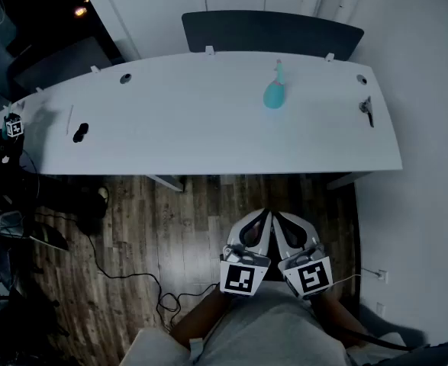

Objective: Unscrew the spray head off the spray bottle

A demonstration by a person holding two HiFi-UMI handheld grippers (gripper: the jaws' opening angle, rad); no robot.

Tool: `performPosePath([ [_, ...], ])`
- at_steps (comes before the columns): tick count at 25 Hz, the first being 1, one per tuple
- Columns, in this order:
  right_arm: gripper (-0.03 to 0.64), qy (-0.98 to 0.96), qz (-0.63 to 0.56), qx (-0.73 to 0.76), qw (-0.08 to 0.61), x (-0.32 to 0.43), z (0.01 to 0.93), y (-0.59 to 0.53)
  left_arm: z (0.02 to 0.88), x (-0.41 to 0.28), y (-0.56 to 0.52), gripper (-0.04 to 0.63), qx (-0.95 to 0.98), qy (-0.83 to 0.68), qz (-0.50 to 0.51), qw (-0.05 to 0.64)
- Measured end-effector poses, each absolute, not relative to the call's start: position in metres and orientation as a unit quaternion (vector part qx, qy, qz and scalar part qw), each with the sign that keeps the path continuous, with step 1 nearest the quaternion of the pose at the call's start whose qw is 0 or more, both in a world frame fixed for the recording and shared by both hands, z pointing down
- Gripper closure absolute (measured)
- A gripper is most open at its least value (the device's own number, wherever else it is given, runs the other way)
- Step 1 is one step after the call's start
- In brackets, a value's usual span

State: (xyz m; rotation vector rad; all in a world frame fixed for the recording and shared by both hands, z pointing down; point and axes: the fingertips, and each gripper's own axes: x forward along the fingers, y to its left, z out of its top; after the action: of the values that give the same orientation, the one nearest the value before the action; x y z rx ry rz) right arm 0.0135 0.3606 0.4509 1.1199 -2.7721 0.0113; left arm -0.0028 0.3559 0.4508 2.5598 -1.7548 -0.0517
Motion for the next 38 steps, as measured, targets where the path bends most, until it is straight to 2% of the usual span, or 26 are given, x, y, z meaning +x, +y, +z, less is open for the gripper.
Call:
performPosePath([
  [8,0.617,-0.927,0.009,0.370,0.067,0.023,0.444,0.268,0.446,0.007,0.267,0.595,0.825,-0.565,0.025,0.002],
  [22,0.617,-0.934,0.069,0.345,0.064,0.046,0.473,0.152,0.479,0.021,0.155,0.594,0.802,-0.587,0.098,0.054],
  [38,0.617,-0.901,0.099,0.407,0.114,0.015,0.494,0.028,0.501,-0.010,0.021,0.594,0.845,-0.516,0.114,0.076],
])
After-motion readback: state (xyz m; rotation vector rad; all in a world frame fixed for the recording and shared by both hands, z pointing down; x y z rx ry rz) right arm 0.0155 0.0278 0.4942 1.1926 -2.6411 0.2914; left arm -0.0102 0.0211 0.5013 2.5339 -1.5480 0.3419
